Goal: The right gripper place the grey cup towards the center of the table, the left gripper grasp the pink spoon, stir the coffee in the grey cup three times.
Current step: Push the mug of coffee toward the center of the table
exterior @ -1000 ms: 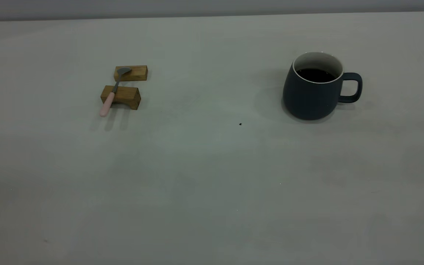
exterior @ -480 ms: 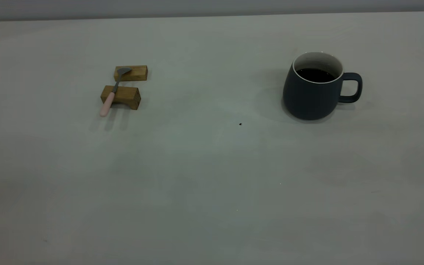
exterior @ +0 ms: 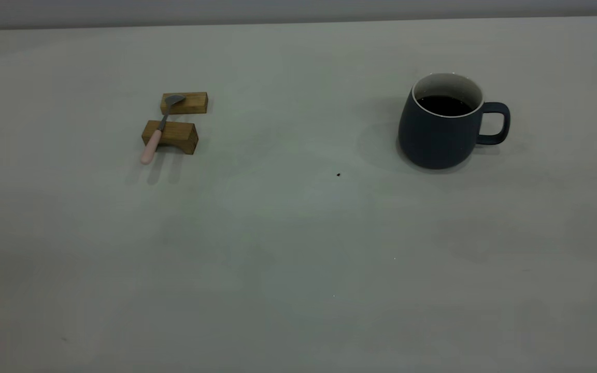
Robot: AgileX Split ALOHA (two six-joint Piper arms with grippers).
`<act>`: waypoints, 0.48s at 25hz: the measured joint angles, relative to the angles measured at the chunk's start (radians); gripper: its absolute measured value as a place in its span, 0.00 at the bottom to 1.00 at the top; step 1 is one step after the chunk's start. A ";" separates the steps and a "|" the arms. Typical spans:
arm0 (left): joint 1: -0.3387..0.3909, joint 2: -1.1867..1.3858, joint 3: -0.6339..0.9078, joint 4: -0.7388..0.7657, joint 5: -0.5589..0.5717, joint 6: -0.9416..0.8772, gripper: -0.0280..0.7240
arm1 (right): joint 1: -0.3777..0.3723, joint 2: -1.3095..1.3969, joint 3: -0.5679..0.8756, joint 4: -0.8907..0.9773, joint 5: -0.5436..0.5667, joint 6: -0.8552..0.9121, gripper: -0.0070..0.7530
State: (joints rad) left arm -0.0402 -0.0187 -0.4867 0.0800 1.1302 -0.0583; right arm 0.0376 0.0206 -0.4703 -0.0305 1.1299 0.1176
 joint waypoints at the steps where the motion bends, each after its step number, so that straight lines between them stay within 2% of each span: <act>1: 0.000 0.000 0.000 0.000 0.000 0.000 0.38 | 0.000 0.000 0.000 0.014 -0.001 -0.005 0.66; 7: 0.000 0.000 0.000 0.000 0.000 0.000 0.38 | 0.000 0.120 -0.008 0.061 -0.035 -0.022 0.66; 12: 0.000 0.000 0.000 0.000 0.000 0.000 0.38 | 0.000 0.387 -0.011 0.061 -0.229 -0.074 0.66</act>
State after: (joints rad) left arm -0.0402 -0.0187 -0.4867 0.0800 1.1302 -0.0583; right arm 0.0376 0.4072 -0.4809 0.0306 0.9012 0.0434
